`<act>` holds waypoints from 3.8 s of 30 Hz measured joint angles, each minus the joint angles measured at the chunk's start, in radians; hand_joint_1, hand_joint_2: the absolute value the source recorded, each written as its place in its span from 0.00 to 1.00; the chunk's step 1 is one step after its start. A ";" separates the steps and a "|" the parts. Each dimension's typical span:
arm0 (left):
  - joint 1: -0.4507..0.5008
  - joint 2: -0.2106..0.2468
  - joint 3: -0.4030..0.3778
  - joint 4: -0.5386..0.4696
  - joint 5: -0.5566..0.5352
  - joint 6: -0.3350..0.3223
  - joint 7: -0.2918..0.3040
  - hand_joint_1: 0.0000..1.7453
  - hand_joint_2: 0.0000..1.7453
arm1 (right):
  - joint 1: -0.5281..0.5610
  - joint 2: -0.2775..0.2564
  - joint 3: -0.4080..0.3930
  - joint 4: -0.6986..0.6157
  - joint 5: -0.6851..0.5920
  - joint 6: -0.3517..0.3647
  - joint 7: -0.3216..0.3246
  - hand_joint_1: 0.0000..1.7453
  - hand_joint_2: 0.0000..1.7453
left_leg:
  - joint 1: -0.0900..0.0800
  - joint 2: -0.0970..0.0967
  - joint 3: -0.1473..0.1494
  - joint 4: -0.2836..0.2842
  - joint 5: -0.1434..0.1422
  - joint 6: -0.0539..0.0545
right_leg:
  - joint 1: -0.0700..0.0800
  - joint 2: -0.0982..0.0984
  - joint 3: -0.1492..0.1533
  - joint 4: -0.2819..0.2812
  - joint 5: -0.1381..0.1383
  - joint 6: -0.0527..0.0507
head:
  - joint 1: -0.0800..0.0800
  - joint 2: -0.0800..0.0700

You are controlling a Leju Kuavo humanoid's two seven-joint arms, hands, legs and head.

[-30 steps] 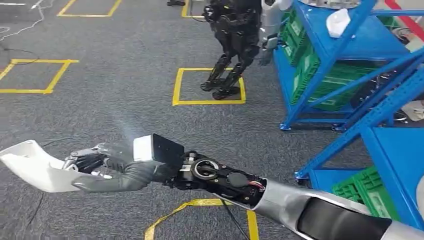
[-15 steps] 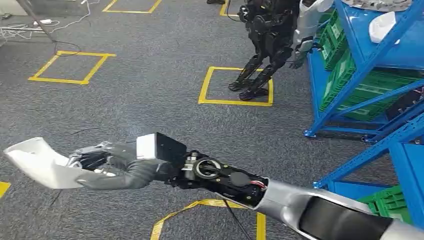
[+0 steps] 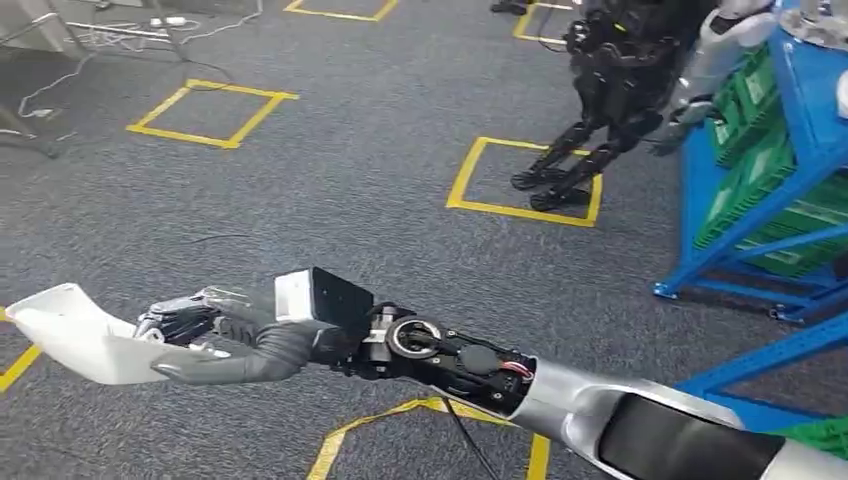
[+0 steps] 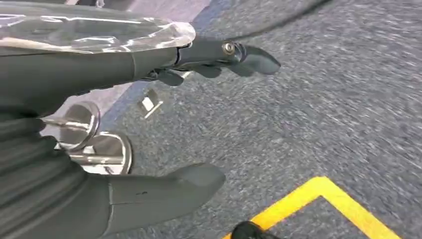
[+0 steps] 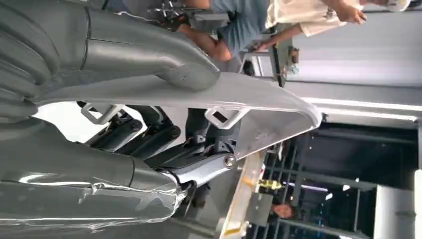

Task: Take the parts from the cabinet and place them on the table.

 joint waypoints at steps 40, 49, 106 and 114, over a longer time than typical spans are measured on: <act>0.003 0.005 0.048 -0.002 0.175 -0.250 -0.163 0.00 1.00 | -0.005 -0.001 -0.005 0.020 -0.001 0.045 -0.021 1.00 1.00 | -0.007 -0.104 0.006 -0.005 0.002 -0.007 | -0.011 0.122 0.025 -0.122 0.112 -0.037 | 0.007 0.000; 0.002 0.007 0.048 -0.002 0.182 -0.236 -0.151 0.00 1.00 | -0.003 0.005 -0.005 0.028 -0.003 0.056 -0.020 1.00 1.00 | 0.005 -0.011 -0.160 0.309 -0.140 -0.055 | -0.006 0.008 0.040 -0.151 0.118 -0.050 | -0.016 0.000; 0.004 0.013 0.047 -0.003 0.203 -0.193 -0.113 0.00 1.00 | -0.006 0.019 0.000 0.044 0.013 0.076 -0.004 1.00 1.00 | -0.013 0.014 -0.014 -0.007 0.016 0.008 | 0.008 -0.004 0.047 -0.063 0.024 -0.013 | -0.019 0.000; 0.004 0.010 0.047 -0.003 0.207 -0.193 -0.113 0.00 1.00 | -0.003 0.018 0.002 0.048 0.013 0.076 -0.007 1.00 1.00 | -0.013 -0.068 0.024 -0.005 -0.012 0.008 | 0.003 0.047 -0.029 -0.042 0.129 -0.020 | 0.006 0.000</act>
